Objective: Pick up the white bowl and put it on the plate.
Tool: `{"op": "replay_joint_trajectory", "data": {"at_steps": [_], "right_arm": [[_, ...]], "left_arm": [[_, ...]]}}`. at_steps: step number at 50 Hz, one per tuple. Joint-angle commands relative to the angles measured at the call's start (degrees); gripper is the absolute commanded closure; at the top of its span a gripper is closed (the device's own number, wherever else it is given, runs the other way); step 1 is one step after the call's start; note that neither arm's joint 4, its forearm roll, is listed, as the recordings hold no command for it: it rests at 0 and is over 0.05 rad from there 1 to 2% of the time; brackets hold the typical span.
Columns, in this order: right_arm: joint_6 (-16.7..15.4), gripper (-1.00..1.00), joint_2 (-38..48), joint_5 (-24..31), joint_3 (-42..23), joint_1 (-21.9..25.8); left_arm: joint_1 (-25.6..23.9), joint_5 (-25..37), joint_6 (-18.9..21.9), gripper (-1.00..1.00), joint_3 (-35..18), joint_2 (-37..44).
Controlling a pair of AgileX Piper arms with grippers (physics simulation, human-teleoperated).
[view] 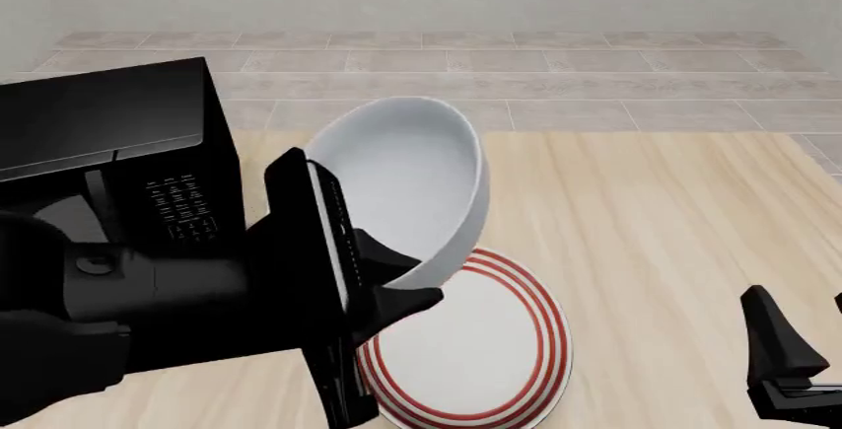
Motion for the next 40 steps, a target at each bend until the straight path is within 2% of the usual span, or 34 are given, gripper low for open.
{"op": "replay_joint_trajectory", "data": {"at_steps": [1, 12, 40], "right_arm": [[0.0, -1.00, -0.1, 0.0, 0.1, 0.0], [0.0, -1.00, -0.1, 0.0, 0.1, 0.0], [0.0, -1.00, -0.1, 0.0, 0.1, 0.0]], "left_arm": [[-1.3, -2.1, -1.8, 1.00, 1.1, -0.4], [-1.7, -6.0, -3.0, 1.00, 3.7, 1.5], [-1.9, -11.6, -4.3, 1.00, 5.5, 6.1]]}}
